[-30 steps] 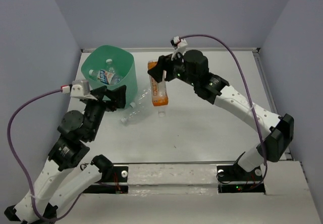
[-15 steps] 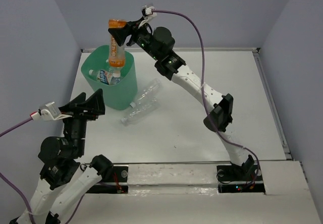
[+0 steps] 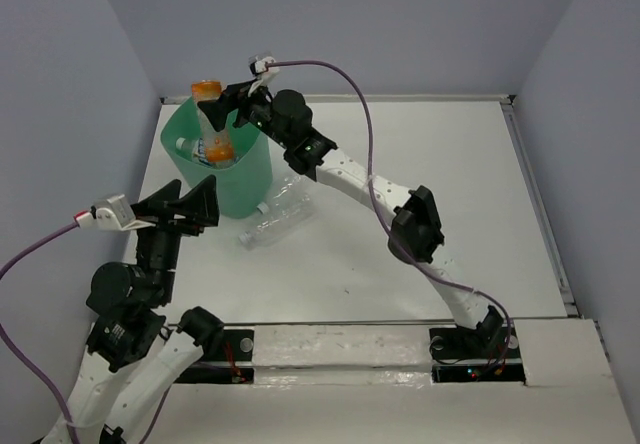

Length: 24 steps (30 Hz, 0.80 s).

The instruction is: Put the plastic bottles in the bin

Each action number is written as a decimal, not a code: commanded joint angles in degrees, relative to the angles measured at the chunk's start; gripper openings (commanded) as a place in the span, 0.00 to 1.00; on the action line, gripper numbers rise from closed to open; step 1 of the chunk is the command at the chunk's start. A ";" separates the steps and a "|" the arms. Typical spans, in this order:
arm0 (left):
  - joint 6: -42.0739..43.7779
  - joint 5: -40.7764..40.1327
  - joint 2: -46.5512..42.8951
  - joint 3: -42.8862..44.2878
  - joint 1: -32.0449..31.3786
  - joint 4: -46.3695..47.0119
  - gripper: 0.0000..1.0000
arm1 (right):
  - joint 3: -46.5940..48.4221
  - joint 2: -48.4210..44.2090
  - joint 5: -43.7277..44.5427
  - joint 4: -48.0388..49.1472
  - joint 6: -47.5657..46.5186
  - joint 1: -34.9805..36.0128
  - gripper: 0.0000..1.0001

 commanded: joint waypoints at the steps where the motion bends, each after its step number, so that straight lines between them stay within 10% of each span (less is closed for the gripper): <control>1: -1.18 4.84 2.59 2.16 0.36 0.22 0.99 | -5.54 -8.88 -1.80 3.53 -4.03 0.98 0.97; 11: -2.15 14.25 12.44 4.80 0.28 -7.97 0.99 | -31.80 -33.21 5.93 2.30 -8.00 -1.65 0.83; 18: -1.36 14.43 19.98 5.06 0.28 -10.61 0.99 | -60.35 -51.94 7.16 2.21 -4.65 -6.23 0.39; 24: 1.26 18.65 31.22 3.48 -2.88 -10.79 0.93 | -71.54 -64.69 10.49 -4.63 -3.61 -6.75 0.38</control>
